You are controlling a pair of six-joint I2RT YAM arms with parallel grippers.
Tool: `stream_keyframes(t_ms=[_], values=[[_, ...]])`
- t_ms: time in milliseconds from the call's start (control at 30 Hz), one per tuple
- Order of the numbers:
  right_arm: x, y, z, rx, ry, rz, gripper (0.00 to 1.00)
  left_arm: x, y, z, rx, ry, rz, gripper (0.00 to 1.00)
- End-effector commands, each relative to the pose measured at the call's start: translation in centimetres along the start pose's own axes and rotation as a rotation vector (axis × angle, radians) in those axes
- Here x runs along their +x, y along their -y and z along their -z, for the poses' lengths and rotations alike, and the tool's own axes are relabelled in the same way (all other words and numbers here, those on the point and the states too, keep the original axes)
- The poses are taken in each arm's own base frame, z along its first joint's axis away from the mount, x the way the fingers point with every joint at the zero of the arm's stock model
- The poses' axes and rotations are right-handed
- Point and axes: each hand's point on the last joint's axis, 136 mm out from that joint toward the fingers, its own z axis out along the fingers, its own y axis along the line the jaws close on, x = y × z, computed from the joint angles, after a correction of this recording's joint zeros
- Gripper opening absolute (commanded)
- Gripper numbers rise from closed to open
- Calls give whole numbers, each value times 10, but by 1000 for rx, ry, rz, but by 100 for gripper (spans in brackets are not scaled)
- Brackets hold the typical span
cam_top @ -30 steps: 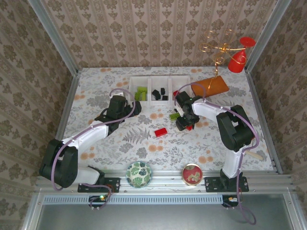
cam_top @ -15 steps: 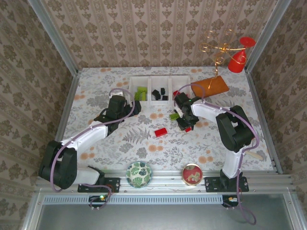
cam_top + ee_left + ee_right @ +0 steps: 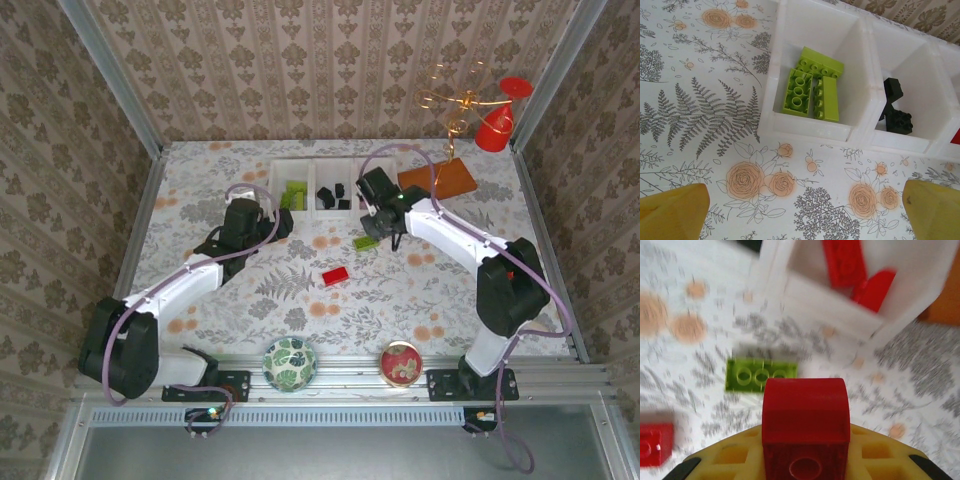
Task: Sort the legos into containers by color
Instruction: Place the lego in the container.
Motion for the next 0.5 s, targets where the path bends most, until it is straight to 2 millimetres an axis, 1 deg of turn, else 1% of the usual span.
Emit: stream_keyframes(t_ms=[0, 200, 367, 467], values=[[-30, 20, -7, 153, 56, -56, 17, -5, -5, 6, -16, 16, -17, 100], [-74, 27, -29, 239, 108, -69, 17, -6, -4, 8, -12, 17, -29, 100], [-94, 35, -45, 271, 125, -98, 18, -6, -4, 8, -9, 17, -38, 100], [-97, 40, -55, 284, 121, -115, 19, -5, -4, 8, -6, 13, -44, 100]])
